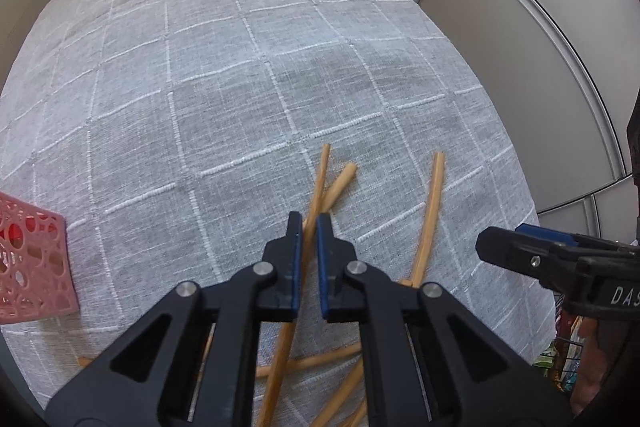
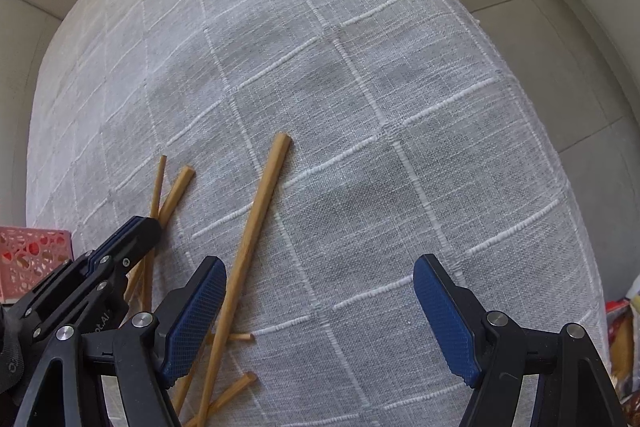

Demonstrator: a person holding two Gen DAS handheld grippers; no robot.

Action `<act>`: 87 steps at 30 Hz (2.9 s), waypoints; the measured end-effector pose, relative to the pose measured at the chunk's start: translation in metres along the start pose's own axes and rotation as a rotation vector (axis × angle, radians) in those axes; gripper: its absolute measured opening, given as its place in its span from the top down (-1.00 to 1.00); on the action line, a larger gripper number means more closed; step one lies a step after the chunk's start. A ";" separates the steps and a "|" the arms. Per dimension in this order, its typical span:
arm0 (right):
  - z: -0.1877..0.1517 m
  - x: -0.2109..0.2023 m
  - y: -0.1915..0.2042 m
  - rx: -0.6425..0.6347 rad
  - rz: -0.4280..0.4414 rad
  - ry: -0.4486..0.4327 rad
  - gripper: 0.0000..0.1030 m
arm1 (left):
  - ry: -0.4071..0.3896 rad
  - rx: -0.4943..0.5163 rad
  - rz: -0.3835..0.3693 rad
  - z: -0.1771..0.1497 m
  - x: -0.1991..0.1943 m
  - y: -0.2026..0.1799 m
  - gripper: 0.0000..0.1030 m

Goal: Organize utensils
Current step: 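Grasp a chopstick with the left gripper while the right gripper grasps another chopstick, then carry both chopsticks over the pink basket and drop them in, opening both grippers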

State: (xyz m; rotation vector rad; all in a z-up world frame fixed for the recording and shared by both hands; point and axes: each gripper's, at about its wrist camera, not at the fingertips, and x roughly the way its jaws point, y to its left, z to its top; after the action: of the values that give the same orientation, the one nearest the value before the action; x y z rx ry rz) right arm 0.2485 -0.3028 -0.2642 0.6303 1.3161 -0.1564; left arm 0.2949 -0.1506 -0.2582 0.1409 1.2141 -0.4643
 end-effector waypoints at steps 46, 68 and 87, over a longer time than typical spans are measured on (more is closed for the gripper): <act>-0.023 -0.085 0.060 -0.120 0.152 -0.364 0.85 | -0.525 0.019 0.084 -0.053 -0.208 0.039 0.88; -0.088 -0.178 0.150 -0.359 0.334 -0.699 0.85 | -0.866 -0.152 0.124 -0.080 -0.300 0.096 0.88; -0.088 -0.166 0.201 -0.356 0.482 -0.746 0.84 | -0.792 -0.154 0.265 -0.058 -0.244 0.122 0.88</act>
State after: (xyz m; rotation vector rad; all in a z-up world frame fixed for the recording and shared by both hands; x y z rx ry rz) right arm 0.2196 -0.1316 -0.0510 0.4931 0.4328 0.2217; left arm 0.2299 0.0453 -0.0698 -0.0201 0.4388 -0.1572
